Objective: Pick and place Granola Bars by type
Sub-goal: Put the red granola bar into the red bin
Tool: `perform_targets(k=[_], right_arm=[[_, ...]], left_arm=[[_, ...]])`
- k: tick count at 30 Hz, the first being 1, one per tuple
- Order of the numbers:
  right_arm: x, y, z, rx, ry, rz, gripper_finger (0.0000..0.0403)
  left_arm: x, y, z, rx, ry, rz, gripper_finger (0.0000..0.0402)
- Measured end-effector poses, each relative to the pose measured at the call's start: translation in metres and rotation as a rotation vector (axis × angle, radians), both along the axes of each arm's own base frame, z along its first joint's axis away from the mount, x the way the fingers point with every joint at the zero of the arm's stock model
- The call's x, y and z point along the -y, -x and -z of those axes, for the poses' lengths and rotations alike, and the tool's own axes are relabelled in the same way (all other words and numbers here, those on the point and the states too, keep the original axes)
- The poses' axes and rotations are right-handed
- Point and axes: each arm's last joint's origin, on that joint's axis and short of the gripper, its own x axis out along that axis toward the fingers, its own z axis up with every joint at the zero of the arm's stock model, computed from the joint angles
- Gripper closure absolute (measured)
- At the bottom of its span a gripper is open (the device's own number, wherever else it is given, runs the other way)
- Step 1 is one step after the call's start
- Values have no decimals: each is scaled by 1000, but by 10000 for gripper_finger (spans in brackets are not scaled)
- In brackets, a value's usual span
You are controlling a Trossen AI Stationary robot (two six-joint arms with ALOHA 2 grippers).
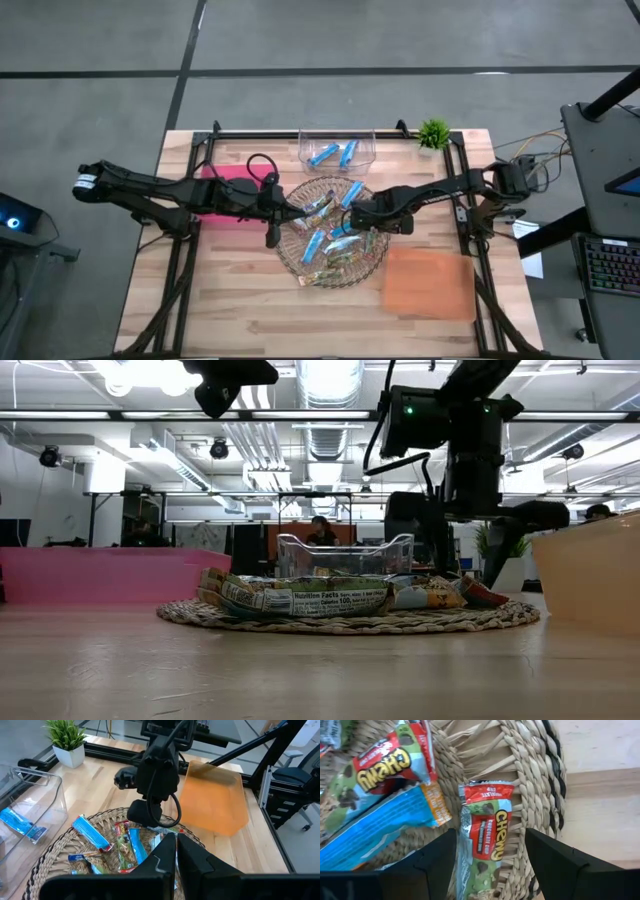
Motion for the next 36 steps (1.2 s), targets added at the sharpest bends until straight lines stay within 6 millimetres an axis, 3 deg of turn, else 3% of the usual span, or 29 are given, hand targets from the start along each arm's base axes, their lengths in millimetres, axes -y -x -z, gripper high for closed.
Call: perform_targets(k=[18,36], right_arm=[[0,3,14,29,-14,6,177],[-1,-9,23,15,-36,-11,181]], left_arm=[[0,0,0,0,0,0,401],[0,0,1,-6,-1,0,401]])
